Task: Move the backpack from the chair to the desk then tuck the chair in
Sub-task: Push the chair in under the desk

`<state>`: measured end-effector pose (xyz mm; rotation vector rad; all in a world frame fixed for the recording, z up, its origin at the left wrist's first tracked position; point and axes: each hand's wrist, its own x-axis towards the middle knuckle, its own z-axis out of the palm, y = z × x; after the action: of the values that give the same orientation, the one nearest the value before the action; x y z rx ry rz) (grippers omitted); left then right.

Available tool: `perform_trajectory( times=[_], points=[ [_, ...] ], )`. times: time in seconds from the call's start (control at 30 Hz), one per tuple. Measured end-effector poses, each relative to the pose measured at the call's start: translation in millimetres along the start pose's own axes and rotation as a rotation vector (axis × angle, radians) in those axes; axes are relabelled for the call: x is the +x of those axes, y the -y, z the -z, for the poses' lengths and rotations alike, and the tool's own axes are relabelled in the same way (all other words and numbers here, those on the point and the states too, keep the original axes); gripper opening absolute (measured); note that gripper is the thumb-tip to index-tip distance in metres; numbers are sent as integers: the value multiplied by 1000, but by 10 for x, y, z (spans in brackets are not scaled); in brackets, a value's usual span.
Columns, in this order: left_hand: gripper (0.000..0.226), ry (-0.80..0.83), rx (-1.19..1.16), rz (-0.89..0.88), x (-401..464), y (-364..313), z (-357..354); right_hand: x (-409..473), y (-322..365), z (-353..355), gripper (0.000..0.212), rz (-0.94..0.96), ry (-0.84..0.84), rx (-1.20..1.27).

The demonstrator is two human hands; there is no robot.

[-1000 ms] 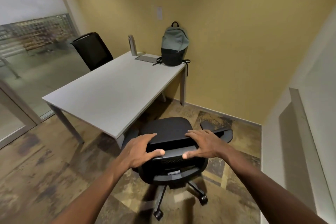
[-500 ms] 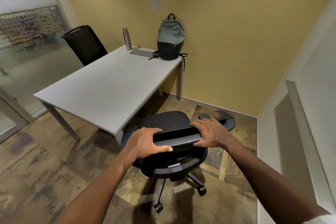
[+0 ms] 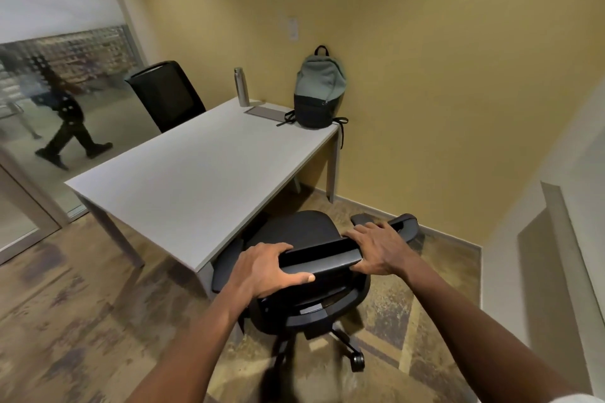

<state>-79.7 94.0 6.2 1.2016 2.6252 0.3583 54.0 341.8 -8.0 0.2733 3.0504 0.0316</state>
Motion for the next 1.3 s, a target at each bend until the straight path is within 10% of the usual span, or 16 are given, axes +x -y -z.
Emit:
perform_trajectory(
  times=[1.3],
  points=[
    [102, -211, 274, 220, 3301, -662, -82, 3090, -2357, 113, 62, -140, 44, -61]
  ],
)
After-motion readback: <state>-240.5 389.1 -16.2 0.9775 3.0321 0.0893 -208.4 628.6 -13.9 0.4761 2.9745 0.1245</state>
